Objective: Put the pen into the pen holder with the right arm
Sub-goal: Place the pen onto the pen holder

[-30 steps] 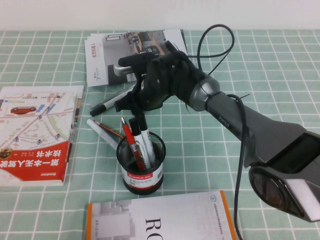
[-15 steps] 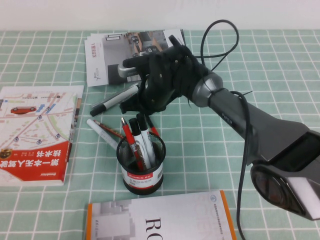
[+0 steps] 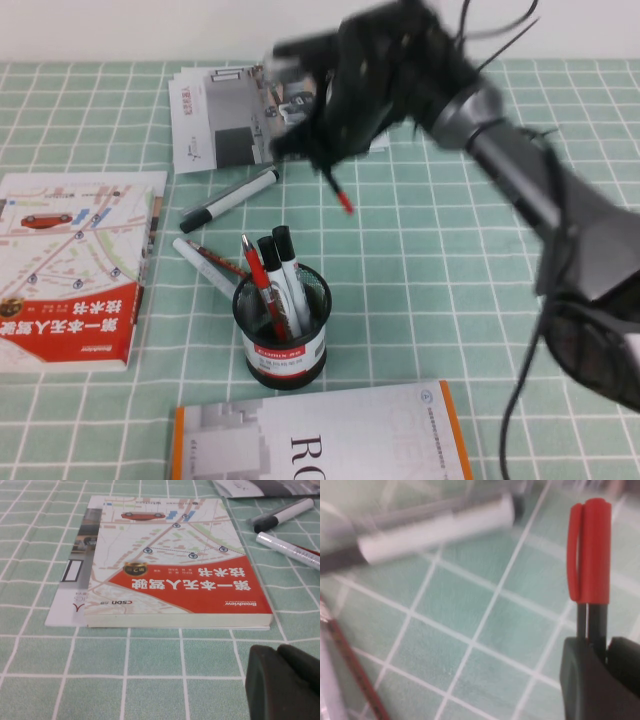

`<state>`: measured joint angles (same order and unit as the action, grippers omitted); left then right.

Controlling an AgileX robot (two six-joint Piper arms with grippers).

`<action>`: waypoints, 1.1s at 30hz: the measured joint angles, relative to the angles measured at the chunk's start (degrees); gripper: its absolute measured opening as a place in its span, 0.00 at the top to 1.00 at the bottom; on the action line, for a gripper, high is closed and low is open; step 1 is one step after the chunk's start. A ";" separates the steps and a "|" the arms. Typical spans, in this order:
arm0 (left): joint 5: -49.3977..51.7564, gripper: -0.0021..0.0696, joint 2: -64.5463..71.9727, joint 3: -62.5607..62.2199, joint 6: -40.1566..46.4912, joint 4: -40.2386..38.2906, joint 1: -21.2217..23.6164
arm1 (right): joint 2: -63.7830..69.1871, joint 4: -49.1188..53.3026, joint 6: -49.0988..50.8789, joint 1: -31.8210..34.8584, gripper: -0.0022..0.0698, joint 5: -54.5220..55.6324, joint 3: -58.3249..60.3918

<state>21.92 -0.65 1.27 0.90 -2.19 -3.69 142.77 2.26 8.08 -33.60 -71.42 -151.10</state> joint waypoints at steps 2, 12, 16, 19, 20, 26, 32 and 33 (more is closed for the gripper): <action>0.00 0.98 0.00 0.00 0.00 0.00 0.00 | -2.93 0.79 -0.72 0.00 0.89 -0.13 -0.04; 0.00 0.98 0.00 0.00 0.00 0.00 0.00 | -22.04 1.51 -3.04 0.11 0.89 -0.39 15.21; 0.00 0.98 0.00 0.00 0.00 0.00 0.00 | -31.31 1.86 -3.04 0.11 0.89 -0.39 27.82; 0.00 0.98 0.00 0.00 0.00 0.00 0.00 | -38.32 1.73 -1.79 0.11 0.89 4.14 39.33; 0.00 0.98 0.00 0.00 0.00 0.00 0.00 | -41.14 1.47 -1.34 0.11 0.89 7.21 43.78; 0.00 0.98 0.00 0.00 0.00 0.00 0.00 | -56.54 -3.71 -0.98 0.11 0.89 28.97 67.51; 0.00 0.98 0.00 0.00 0.00 0.00 0.00 | -65.15 -5.50 -1.41 -0.27 0.89 55.80 88.21; 0.00 0.98 0.00 0.00 0.00 0.00 0.00 | -65.98 -5.33 -1.55 -0.58 0.89 60.82 91.30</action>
<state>21.92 -0.65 1.27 0.90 -2.19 -3.69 76.79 -3.06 6.54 -34.18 -10.60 -59.81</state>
